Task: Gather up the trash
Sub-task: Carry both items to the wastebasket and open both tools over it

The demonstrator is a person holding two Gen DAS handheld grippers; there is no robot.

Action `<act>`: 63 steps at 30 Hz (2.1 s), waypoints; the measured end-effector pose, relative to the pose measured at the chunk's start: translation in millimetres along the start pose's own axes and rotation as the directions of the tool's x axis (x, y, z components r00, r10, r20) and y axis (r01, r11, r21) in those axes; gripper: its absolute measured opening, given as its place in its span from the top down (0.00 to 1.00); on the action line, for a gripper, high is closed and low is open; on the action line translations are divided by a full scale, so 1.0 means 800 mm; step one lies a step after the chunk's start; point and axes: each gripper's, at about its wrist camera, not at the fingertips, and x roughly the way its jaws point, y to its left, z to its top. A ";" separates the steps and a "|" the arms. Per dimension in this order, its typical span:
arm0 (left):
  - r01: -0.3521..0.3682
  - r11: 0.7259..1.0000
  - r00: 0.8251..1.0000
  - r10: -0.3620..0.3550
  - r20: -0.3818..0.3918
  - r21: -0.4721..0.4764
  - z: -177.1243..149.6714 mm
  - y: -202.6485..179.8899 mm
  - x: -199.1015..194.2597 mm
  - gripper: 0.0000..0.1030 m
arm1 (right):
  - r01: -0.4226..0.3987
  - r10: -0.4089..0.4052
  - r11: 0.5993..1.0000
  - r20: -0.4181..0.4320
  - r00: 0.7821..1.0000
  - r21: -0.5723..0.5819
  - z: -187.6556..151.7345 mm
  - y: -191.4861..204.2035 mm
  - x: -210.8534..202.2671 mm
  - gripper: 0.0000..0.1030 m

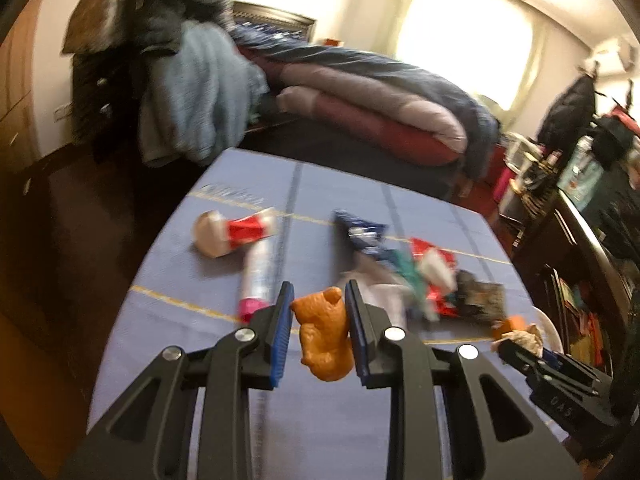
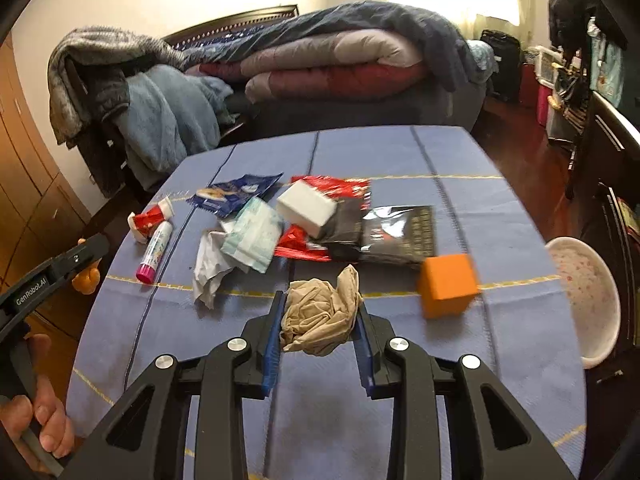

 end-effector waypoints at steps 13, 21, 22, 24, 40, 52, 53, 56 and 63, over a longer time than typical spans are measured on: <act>0.182 0.960 0.983 -0.186 -0.003 0.211 -0.006 -0.186 0.004 0.74 | 0.113 -0.124 0.987 0.094 0.988 0.112 -0.008 -0.106 -0.071 0.65; 0.285 0.908 0.958 -0.280 -0.060 0.306 -0.021 -0.285 0.022 0.74 | 0.197 -0.225 0.954 0.103 0.969 0.227 -0.018 -0.194 -0.091 0.65; 0.290 0.905 0.957 -0.284 -0.064 0.311 -0.023 -0.293 0.026 0.74 | 0.203 -0.232 0.950 0.101 0.967 0.239 -0.019 -0.202 -0.093 0.65; 0.309 0.900 0.951 -0.300 -0.079 0.306 -0.027 -0.306 0.033 0.75 | 0.215 -0.249 0.940 0.102 0.963 0.263 -0.022 -0.219 -0.097 0.65; 0.147 0.965 0.968 -0.094 -0.234 0.219 -0.086 -0.200 0.078 0.55 | 0.119 -0.146 0.965 0.098 0.984 0.235 -0.027 -0.207 -0.080 0.65; 0.067 0.965 0.974 -0.007 -0.227 0.255 -0.096 -0.219 0.140 0.73 | 0.105 -0.127 0.975 0.103 0.987 0.198 -0.028 -0.189 -0.085 0.65; 0.067 0.967 0.975 -0.010 -0.223 0.246 -0.095 -0.218 0.138 0.73 | 0.105 -0.127 0.975 0.104 0.986 0.198 -0.028 -0.190 -0.085 0.65; 0.087 0.967 0.979 -0.039 -0.199 0.240 -0.081 -0.222 0.123 0.73 | 0.106 -0.129 0.973 0.106 0.986 0.205 -0.027 -0.194 -0.086 0.65; 0.170 0.946 0.982 -0.141 -0.123 0.277 -0.044 -0.270 0.082 0.73 | 0.121 -0.153 0.964 0.122 0.981 0.237 -0.024 -0.211 -0.093 0.65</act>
